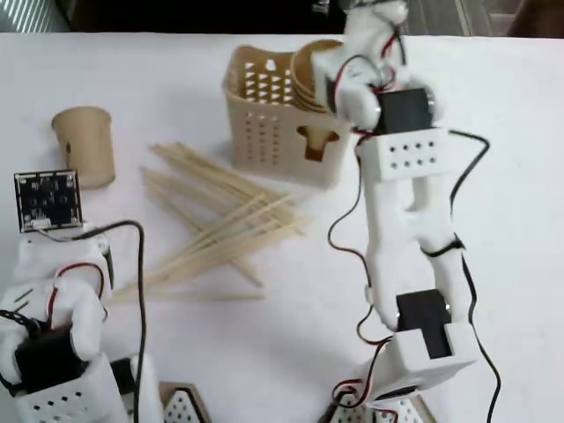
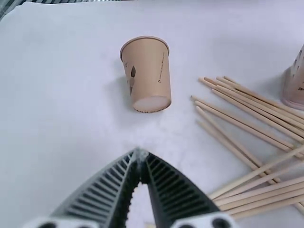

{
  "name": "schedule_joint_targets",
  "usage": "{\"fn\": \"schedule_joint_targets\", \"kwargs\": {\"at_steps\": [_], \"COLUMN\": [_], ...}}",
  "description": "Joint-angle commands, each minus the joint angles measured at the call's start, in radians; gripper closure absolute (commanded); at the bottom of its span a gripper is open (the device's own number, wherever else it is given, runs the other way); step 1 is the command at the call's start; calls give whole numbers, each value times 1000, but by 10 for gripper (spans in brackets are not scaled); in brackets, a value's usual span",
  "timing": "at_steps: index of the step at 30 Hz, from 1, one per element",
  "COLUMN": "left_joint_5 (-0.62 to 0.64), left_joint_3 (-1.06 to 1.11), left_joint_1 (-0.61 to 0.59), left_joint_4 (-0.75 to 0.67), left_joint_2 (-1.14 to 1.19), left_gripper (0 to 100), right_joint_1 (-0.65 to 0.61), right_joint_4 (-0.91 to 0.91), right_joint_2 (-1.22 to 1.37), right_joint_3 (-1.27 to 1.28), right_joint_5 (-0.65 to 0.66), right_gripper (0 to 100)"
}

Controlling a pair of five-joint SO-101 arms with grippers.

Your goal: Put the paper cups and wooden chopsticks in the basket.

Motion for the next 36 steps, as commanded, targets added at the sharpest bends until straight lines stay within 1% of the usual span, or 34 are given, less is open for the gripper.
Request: {"fn": "schedule_joint_targets", "kwargs": {"at_steps": [1, 3, 5, 11, 15, 19, 21, 25, 28, 32, 36], "left_joint_5": [9, 9, 9, 9, 11, 6, 6, 5, 5, 9, 5], "left_joint_3": [-5, -5, -5, -6, -29, -112, -176, -348, -494, -658, -764], "left_joint_1": [-2, -2, -2, -2, -2, -4, -7, -7, -10, -58, -88], "left_joint_4": [-15, -15, -15, -15, -25, -37, -37, -8, 37, 78, 91], "left_joint_2": [-10, -10, -10, -10, -8, 44, 125, 401, 622, 852, 1020], "left_gripper": [976, 975, 974, 974, 973, 972, 972, 971, 919, 793, 731], "right_joint_1": [-8, -7, -5, -25, -56, -125, -183, -286, -314, -314, -315], "right_joint_4": [-39, -119, -183, -186, -156, -13, 82, 278, 392, 418, 358], "right_joint_2": [-7, -10, -22, -160, -288, -406, -444, -469, -467, -469, -478], "right_joint_3": [149, 264, 319, 224, 144, 114, 114, 114, 130, 285, 511], "right_joint_5": [23, 28, 29, 31, 32, 32, 55, 192, 215, 216, 230], "right_gripper": [979, 979, 979, 979, 977, 975, 974, 977, 975, 974, 975]}}
